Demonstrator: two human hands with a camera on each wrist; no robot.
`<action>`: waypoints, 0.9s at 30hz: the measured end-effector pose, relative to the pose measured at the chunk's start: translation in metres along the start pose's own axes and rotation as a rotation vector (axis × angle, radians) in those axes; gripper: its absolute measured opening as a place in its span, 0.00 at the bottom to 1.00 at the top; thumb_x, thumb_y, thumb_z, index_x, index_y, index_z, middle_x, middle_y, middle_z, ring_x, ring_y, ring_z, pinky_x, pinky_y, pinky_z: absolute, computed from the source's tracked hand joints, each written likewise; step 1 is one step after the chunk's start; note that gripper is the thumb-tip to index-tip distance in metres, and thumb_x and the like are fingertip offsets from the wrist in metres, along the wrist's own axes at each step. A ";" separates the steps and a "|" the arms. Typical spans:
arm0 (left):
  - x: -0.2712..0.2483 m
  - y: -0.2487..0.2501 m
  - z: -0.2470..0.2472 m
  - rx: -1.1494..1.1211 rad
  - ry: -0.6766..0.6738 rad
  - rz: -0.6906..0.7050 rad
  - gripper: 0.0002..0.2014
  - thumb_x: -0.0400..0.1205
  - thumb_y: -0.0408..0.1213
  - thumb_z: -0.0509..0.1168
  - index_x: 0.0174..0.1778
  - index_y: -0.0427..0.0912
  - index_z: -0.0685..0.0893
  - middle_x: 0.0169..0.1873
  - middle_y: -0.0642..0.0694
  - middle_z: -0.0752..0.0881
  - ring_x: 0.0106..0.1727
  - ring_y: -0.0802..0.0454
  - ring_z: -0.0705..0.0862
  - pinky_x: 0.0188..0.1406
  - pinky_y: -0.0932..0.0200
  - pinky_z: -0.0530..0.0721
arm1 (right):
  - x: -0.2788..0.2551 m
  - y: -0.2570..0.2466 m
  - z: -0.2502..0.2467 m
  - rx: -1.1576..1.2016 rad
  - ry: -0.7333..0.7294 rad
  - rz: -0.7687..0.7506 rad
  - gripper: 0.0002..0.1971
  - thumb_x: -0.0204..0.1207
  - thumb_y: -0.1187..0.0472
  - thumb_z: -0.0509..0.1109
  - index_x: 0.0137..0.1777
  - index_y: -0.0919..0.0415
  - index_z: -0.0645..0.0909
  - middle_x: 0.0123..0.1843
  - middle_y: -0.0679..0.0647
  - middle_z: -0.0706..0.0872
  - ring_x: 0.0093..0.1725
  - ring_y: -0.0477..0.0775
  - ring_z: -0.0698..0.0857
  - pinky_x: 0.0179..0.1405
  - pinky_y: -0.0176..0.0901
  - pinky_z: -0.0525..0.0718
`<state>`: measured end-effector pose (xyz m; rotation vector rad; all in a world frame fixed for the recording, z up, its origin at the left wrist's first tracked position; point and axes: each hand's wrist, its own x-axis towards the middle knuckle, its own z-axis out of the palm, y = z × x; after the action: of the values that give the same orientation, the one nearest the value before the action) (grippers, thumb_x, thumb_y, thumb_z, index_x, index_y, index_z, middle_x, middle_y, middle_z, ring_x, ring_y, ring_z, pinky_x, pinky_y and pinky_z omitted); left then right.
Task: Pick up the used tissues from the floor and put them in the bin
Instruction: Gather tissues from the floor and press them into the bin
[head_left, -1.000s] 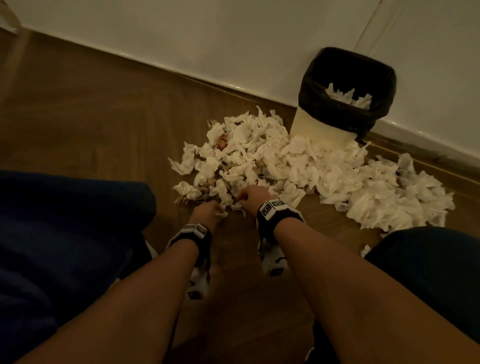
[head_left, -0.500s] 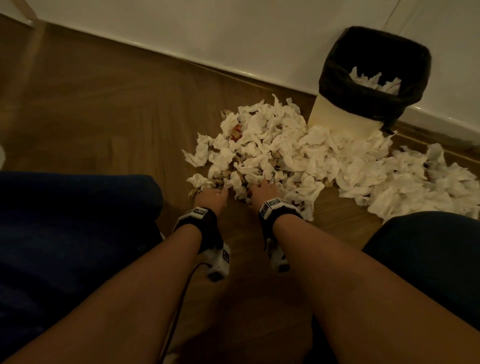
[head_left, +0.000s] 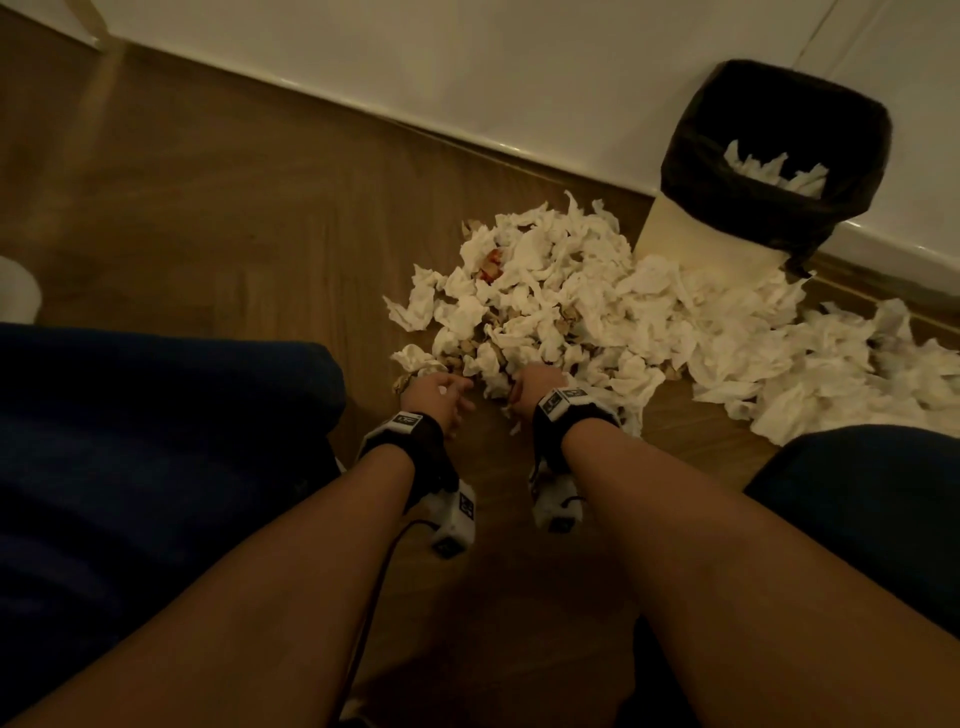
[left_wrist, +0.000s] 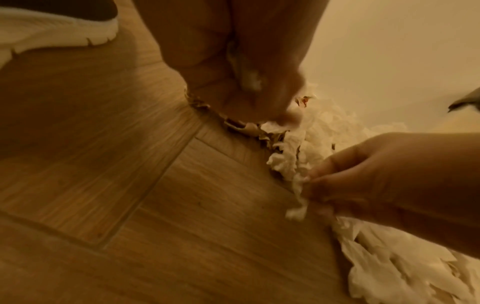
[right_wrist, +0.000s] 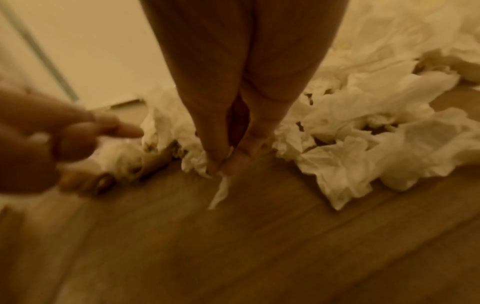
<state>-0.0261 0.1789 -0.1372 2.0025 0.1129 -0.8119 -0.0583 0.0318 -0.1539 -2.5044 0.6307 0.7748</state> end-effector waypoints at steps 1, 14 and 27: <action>-0.001 0.001 -0.002 0.093 0.033 0.060 0.18 0.86 0.45 0.55 0.50 0.38 0.87 0.27 0.48 0.81 0.24 0.54 0.75 0.22 0.63 0.76 | -0.003 0.001 -0.005 0.062 0.003 0.002 0.11 0.79 0.62 0.67 0.58 0.64 0.85 0.59 0.61 0.86 0.58 0.60 0.85 0.57 0.48 0.83; -0.031 0.091 0.018 0.363 -0.022 0.221 0.20 0.86 0.26 0.46 0.69 0.36 0.77 0.69 0.34 0.75 0.49 0.45 0.81 0.46 0.58 0.78 | -0.079 0.037 -0.095 1.211 0.211 0.028 0.12 0.76 0.68 0.70 0.57 0.73 0.83 0.61 0.68 0.85 0.59 0.63 0.86 0.61 0.53 0.85; -0.092 0.233 0.083 0.284 -0.093 0.530 0.19 0.80 0.33 0.67 0.68 0.39 0.75 0.64 0.36 0.79 0.63 0.40 0.80 0.61 0.53 0.80 | -0.177 0.092 -0.228 1.001 0.885 -0.053 0.05 0.72 0.71 0.73 0.37 0.62 0.84 0.35 0.59 0.87 0.36 0.54 0.86 0.41 0.42 0.89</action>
<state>-0.0489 0.0051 0.0602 2.1084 -0.5935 -0.5944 -0.1461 -0.1106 0.0985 -1.7579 0.9095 -0.6339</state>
